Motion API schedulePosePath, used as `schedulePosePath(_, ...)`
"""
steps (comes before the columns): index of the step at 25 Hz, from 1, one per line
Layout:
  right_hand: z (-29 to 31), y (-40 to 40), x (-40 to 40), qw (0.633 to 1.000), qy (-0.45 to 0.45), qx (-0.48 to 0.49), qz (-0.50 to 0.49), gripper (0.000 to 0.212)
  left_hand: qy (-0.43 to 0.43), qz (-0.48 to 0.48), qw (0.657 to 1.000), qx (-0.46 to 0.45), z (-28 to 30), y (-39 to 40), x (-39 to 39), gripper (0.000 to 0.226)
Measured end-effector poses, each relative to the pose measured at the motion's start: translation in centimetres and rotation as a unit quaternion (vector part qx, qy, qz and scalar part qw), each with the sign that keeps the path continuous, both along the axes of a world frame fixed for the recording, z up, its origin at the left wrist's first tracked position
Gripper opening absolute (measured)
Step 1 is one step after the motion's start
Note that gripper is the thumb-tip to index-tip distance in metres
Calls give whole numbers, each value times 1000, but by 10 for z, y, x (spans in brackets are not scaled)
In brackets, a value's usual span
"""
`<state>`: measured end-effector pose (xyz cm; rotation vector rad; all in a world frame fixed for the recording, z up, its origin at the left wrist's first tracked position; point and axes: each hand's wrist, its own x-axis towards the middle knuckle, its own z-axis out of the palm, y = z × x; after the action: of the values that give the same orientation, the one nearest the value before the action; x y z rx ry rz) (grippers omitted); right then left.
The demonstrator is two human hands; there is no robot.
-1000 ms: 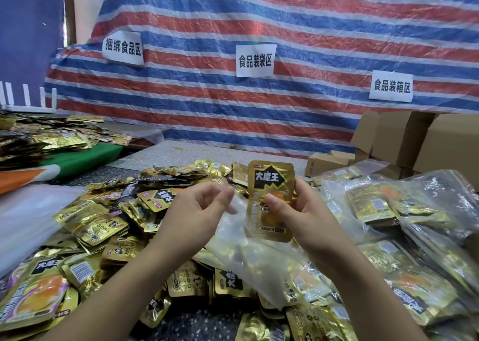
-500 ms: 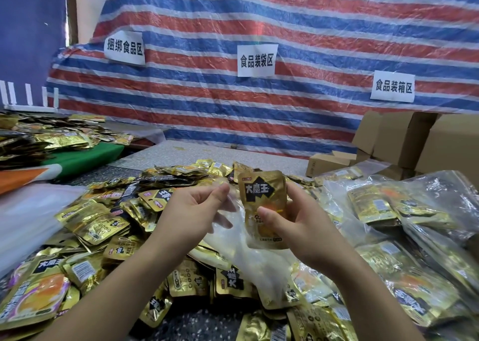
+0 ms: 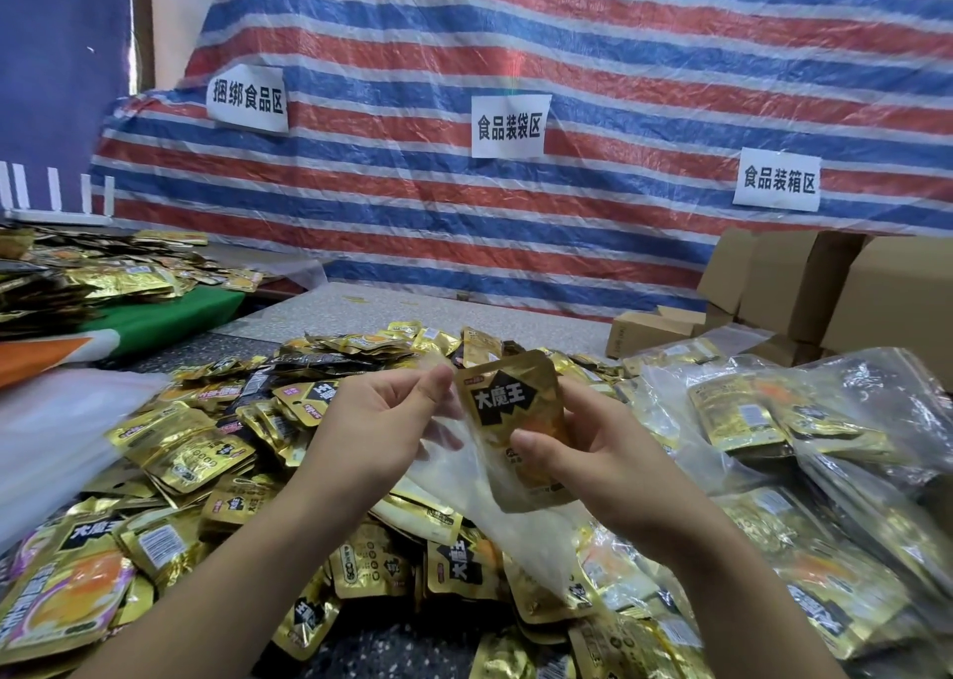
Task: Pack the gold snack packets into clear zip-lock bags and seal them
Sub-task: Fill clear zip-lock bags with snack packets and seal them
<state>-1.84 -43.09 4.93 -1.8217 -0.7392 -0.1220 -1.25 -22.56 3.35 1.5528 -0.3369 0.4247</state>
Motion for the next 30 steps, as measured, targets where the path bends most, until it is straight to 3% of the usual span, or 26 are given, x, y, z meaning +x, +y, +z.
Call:
schedulePosePath(8,6,-6,-2,996,84,27,29,2,-4,-53,998,-15,1,1,-1,36)
schedulePosePath(13,1,-4,1,985,7,-173,8,16,-27,-45,998,40,-3,-4,0,33)
schedulePosePath(18,13,-4,-1,971,18,-237,27,4,-102,-46,989,101,-5,-5,-2,27)
schedulePosePath(23,53,0,-3,952,-24,-306,-7,17,-127,-10,989,71,9,-7,-1,31)
schedulePosePath(30,103,-1,-6,947,-81,-307,-47,6,-134,6,988,73,59,-13,-3,41)
